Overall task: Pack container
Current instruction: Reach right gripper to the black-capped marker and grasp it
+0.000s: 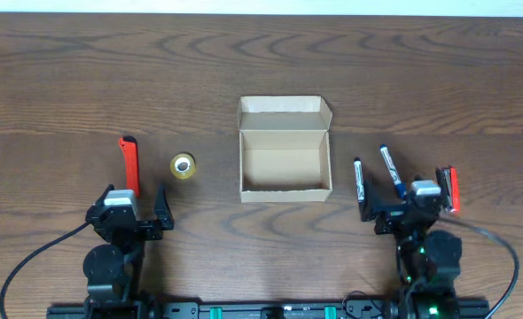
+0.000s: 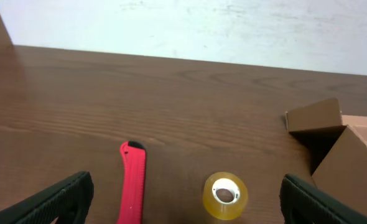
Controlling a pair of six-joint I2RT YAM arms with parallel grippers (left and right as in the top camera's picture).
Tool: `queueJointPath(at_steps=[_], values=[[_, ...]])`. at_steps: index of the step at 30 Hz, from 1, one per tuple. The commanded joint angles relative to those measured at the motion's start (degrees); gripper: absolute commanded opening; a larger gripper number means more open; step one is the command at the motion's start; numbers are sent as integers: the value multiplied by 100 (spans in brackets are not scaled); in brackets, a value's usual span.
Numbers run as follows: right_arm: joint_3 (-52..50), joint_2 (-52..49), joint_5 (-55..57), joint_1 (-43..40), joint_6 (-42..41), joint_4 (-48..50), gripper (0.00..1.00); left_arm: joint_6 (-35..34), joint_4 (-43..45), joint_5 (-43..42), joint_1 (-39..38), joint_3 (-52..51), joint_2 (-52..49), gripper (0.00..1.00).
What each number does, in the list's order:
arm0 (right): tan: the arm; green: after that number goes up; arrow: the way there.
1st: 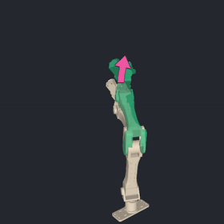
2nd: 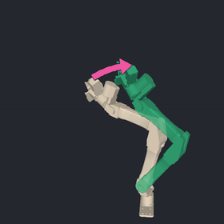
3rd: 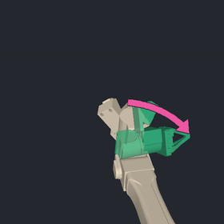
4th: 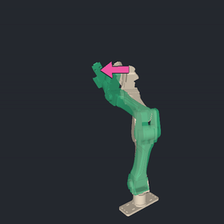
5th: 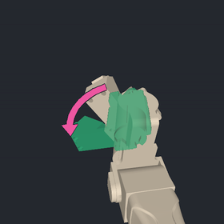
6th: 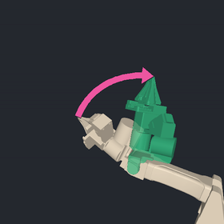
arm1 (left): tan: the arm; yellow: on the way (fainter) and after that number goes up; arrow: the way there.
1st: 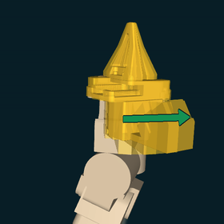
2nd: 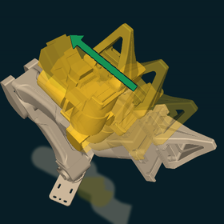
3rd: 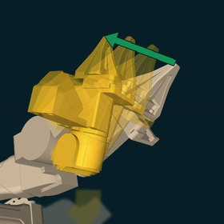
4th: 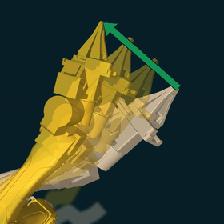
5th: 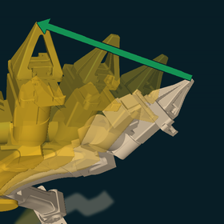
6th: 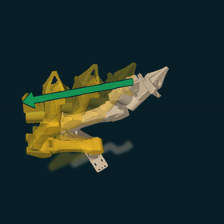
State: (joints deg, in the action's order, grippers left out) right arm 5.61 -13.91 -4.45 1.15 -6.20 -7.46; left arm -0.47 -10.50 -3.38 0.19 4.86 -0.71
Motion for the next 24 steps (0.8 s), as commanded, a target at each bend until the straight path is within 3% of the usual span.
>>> queueJointPath(at_steps=[1,4,9,14,18,24], values=[[1043,-1078,-109,-205,-81,-352,99,-157,-83,275,-20,-160,37,95],[2267,-2411,-651,-334,114,-1139,99,44,-87,317,-20,-160,35,95],[4830,-4538,-1099,-382,481,-3296,99,236,-109,341,-20,-153,35,95],[6749,-6059,-1532,-380,708,-5158,99,323,-131,358,-20,-144,9,95],[7169,-6551,-1878,-321,708,-5571,99,304,-149,361,-20,-138,-79,95],[7138,-6699,129,184,444,-6153,99,304,-168,363,-20,-127,-334,95]])
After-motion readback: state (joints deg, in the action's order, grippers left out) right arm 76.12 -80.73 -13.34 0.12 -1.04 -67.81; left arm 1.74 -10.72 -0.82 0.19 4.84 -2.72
